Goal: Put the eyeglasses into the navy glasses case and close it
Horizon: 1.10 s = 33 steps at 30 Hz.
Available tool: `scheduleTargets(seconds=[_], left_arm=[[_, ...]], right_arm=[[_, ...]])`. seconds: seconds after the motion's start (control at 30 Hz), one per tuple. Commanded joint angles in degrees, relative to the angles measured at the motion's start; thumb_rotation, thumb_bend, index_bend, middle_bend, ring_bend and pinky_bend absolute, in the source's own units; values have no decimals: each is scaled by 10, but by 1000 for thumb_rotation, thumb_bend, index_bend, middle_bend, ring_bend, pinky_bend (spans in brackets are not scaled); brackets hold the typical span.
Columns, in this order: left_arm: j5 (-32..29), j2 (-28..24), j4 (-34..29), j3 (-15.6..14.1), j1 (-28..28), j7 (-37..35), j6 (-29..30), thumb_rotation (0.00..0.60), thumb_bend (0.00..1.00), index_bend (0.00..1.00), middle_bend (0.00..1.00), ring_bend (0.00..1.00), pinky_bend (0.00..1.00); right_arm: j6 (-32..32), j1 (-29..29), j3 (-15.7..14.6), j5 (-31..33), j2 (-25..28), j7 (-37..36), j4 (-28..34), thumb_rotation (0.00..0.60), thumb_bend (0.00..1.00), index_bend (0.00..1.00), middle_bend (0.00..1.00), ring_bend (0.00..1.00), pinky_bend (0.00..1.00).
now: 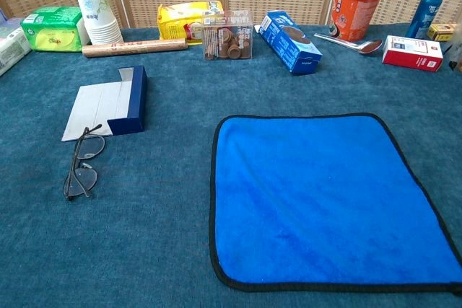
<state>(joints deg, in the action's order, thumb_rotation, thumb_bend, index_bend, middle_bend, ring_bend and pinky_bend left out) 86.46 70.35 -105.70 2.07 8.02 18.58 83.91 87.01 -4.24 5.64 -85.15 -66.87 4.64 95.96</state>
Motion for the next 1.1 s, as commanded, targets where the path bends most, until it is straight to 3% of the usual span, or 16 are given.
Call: scheduleTargets(seconds=[0.03,0.63,0.9,1.1], left_arm=[[-3,1,0,2,3,2,-5,529,222,21,6,0,12],[-6,-5,-3,1,12,-1,-21,529,222,21,8,0,12],[-20,-25,-2,8,41,12,-68,524,222,18,17,0,14],[-45,-49,8,20,75,-24,-129,533,223,15,16,0,14]], right_arm=[[-1,-1,1,2,-1,1,1,338,373,74,126,6,92],[10,6,-1,-2,4,-3,5,338,373,73,126,6,93],[11,7,0,0,5,-3,5,338,373,73,127,6,93],[11,9,-1,2,3,-3,2,337,374,73,127,6,93]])
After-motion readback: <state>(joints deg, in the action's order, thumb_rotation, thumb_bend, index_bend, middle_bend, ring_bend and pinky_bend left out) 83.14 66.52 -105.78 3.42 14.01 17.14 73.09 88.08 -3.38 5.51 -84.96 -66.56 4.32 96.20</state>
